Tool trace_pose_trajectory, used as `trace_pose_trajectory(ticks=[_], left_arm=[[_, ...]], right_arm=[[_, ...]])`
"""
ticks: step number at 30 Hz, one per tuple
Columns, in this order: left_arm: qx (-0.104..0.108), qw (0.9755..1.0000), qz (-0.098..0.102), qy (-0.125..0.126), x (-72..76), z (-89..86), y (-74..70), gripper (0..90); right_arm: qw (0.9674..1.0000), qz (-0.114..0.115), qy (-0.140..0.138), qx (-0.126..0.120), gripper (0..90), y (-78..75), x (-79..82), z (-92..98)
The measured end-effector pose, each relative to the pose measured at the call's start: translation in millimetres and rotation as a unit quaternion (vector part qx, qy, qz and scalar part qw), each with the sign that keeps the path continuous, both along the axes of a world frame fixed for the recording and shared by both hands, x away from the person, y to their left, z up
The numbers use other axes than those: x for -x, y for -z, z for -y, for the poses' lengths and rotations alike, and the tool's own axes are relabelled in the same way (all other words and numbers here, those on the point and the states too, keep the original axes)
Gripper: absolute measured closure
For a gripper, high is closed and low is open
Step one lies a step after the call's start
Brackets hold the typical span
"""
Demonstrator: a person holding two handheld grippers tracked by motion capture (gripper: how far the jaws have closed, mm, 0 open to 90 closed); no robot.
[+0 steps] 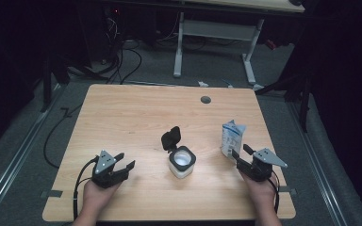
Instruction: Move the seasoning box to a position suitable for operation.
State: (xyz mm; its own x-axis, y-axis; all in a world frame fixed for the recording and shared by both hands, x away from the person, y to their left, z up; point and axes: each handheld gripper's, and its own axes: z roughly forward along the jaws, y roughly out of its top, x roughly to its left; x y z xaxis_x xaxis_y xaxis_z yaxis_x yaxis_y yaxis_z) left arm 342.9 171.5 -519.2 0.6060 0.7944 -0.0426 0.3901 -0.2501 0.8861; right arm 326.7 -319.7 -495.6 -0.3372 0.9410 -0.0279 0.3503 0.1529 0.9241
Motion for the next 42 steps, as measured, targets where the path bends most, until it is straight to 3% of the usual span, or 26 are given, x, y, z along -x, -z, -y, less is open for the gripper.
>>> trace_pose_trajectory(ticks=[6,10,16,26,42], left_arm=[[-0.003,1.0000,-0.005,0.007,-0.2,5.5,0.2,42.0],[-0.005,0.9999,-0.007,0.008,-1.2,8.1,0.5,40.5],[-0.001,1.0000,-0.005,0.008,-1.7,11.6,0.6,39.8],[0.018,0.9995,-0.025,0.005,-7.7,15.8,4.3,40.9],[0.011,0.9999,-0.009,0.007,-3.8,26.8,-3.6,49.6]], right_arm=[[1.0000,-0.007,0.001,-0.006,50.8,1.7,16.2,0.1],[0.9998,-0.010,0.014,0.009,55.0,3.6,26.7,-3.7],[0.9995,-0.014,-0.014,0.024,57.4,6.3,36.7,-16.0],[0.9972,-0.035,-0.056,0.034,62.0,13.5,19.9,-46.4],[0.9939,-0.039,-0.091,0.049,65.2,9.1,5.9,-81.3]])
